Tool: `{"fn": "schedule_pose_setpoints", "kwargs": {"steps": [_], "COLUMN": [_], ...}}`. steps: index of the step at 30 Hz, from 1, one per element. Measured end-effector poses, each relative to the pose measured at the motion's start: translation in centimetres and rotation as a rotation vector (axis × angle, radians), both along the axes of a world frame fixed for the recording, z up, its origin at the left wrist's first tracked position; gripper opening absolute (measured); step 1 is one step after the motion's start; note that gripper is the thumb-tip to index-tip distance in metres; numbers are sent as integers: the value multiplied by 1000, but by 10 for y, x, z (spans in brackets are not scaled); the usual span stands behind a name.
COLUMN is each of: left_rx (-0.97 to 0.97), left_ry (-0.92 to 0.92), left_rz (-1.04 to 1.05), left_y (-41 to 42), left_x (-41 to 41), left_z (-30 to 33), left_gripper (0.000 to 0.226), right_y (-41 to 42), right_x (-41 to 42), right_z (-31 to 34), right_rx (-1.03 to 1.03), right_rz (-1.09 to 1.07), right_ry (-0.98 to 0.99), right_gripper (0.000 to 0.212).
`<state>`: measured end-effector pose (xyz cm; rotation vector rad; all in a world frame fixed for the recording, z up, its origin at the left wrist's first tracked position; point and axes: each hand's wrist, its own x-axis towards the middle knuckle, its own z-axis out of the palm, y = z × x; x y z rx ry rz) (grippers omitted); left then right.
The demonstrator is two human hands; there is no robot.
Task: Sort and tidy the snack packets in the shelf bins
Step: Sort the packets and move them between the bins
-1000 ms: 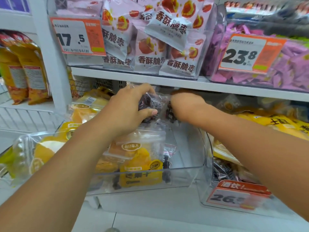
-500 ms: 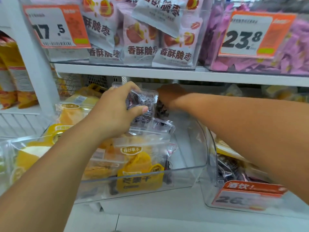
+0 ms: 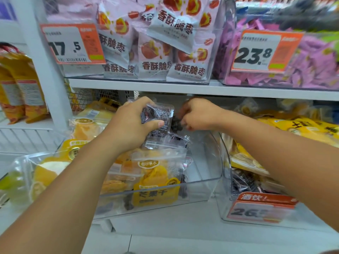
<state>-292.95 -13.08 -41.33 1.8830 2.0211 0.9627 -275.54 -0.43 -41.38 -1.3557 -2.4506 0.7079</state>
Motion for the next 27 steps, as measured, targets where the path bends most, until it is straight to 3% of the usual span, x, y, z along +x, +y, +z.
{"fn": "schedule_pose_setpoints", "kwargs": {"steps": [2, 3, 5, 9, 13, 16, 21, 23, 27], "left_rx": [33, 56, 82, 127, 57, 0, 1, 2, -6], "left_ry": [-26, -43, -44, 28, 16, -2, 27, 33, 39], "left_rz": [-26, -47, -67, -29, -50, -70, -66, -55, -46], "left_y": [-1, -2, -2, -4, -7, -7, -8, -8, -8], "left_x": [0, 1, 3, -1, -8, -7, -4, -5, -5], "left_z": [0, -1, -2, -4, -4, -4, -4, -4, -5], "left_gripper": [32, 29, 29, 46, 49, 55, 54, 55, 56], "right_y": [-20, -26, -34, -41, -61, -64, -30, -17, -1], "right_x": [11, 13, 9, 2, 34, 50, 25, 8, -19], "right_z": [12, 14, 16, 12, 14, 11, 0, -3, -8], "right_rx": [-531, -622, -480, -100, 398, 625, 669, 663, 620], "right_rz": [168, 277, 340, 240, 227, 143, 64, 73, 85], "right_ry": [408, 487, 451, 391, 194, 3, -399, -473, -579], "right_gripper": [47, 51, 39, 32, 33, 35, 31, 20, 32]}}
